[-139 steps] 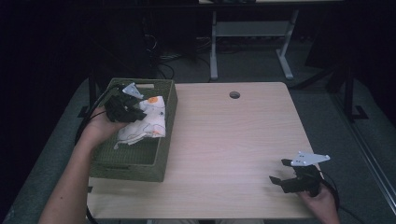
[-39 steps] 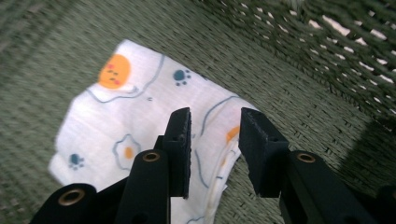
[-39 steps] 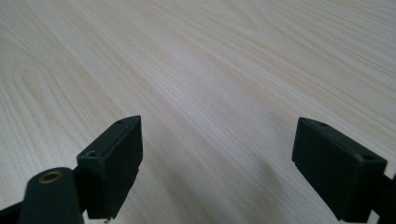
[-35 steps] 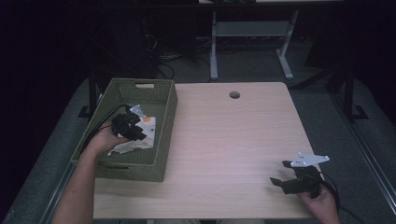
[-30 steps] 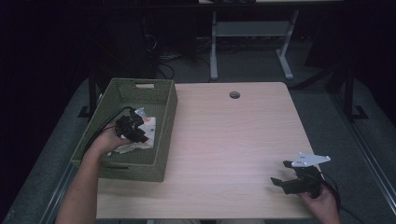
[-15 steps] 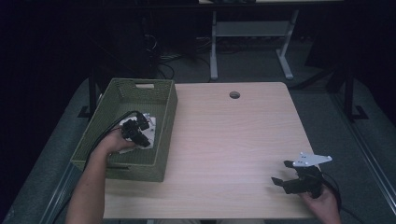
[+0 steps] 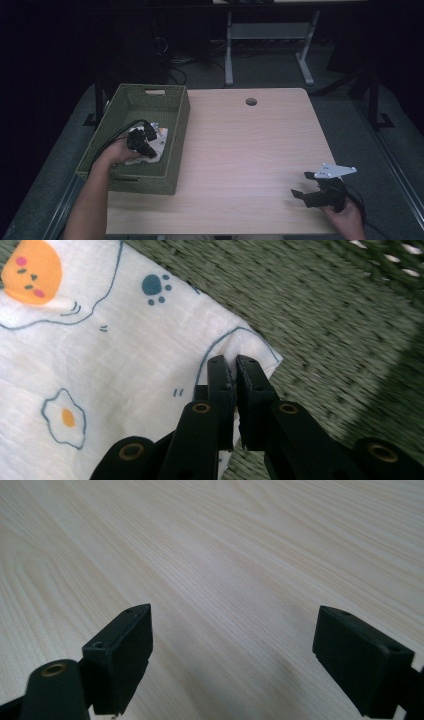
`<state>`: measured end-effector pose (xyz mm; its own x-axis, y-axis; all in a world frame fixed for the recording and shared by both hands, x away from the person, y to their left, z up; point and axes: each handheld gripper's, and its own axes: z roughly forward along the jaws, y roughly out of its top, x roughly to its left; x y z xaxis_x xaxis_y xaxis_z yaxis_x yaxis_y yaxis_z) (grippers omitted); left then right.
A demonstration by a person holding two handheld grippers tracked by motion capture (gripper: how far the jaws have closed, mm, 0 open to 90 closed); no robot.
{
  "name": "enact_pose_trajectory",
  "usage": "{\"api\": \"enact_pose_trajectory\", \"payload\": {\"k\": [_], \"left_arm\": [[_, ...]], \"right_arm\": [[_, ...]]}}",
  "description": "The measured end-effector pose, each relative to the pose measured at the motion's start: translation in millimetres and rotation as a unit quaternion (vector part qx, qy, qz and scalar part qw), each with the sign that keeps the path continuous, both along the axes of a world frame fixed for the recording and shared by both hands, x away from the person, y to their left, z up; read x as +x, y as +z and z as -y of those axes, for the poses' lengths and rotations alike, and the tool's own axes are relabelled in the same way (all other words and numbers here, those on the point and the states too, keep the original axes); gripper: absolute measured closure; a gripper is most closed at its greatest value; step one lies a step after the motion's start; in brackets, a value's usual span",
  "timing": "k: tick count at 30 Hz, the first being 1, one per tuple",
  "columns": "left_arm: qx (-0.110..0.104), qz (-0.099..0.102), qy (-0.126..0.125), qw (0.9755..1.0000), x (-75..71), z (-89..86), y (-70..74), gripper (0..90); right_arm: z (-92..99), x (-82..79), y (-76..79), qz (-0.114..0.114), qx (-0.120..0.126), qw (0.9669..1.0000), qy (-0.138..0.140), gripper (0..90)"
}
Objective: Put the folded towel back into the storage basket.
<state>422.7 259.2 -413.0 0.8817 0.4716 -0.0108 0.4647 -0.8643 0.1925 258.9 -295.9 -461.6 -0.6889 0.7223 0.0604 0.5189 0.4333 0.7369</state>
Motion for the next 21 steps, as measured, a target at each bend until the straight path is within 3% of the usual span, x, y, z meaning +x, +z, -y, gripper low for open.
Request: {"api": "enact_pose_trajectory", "payload": {"k": [3,8,9,12,13,14,15,16,17,19,21], "left_arm": [[-0.001,0.001,0.001,1.0000,-1.8,-0.5,1.3,85.3],[-0.031,0.021,0.023,0.9990,-4.8,-6.5,15.6,75.3],[-0.043,0.034,0.033,0.9979,-6.5,-10.6,22.8,74.0],[-0.074,0.040,0.049,0.9952,-8.6,-16.5,32.7,66.7],[-0.074,0.040,0.049,0.9952,-8.6,-16.5,32.7,65.7],[-0.092,0.046,0.056,0.9931,-9.8,-18.5,37.6,63.7],[-0.092,0.046,0.056,0.9931,-9.8,-18.5,37.6,63.4],[-0.109,0.051,0.060,0.9910,-10.9,-20.3,43.9,63.2],[-0.109,0.051,0.060,0.9910,-10.9,-20.3,43.9,62.6],[-0.130,0.060,0.069,0.9872,-11.6,-23.4,50.3,60.7],[-0.136,0.063,0.071,0.9863,-12.1,-24.3,52.1,58.1]], "right_arm": [[-0.4,0.3,0.0,0.000,-0.002,1.0000,0.000,16.0],[-1.7,0.6,0.2,0.000,-0.001,1.0000,0.001,16.0],[-2.0,0.8,-0.2,-0.001,-0.001,1.0000,0.003,16.0],[-2.7,1.0,-0.5,-0.001,-0.001,1.0000,0.003,16.0],[-2.7,0.8,0.0,-0.001,-0.004,1.0000,0.003,15.9],[-2.8,0.8,0.0,0.000,-0.004,1.0000,0.003,15.9],[-2.9,0.9,0.2,0.000,-0.004,1.0000,0.003,16.0],[-3.1,0.8,0.3,0.000,-0.004,1.0000,0.003,16.0],[-3.1,0.8,0.3,0.000,-0.004,1.0000,0.003,16.0],[-3.7,1.1,0.3,0.000,-0.002,1.0000,0.003,16.0],[-3.8,1.2,0.3,0.000,-0.002,1.0000,0.003,16.0]]}}
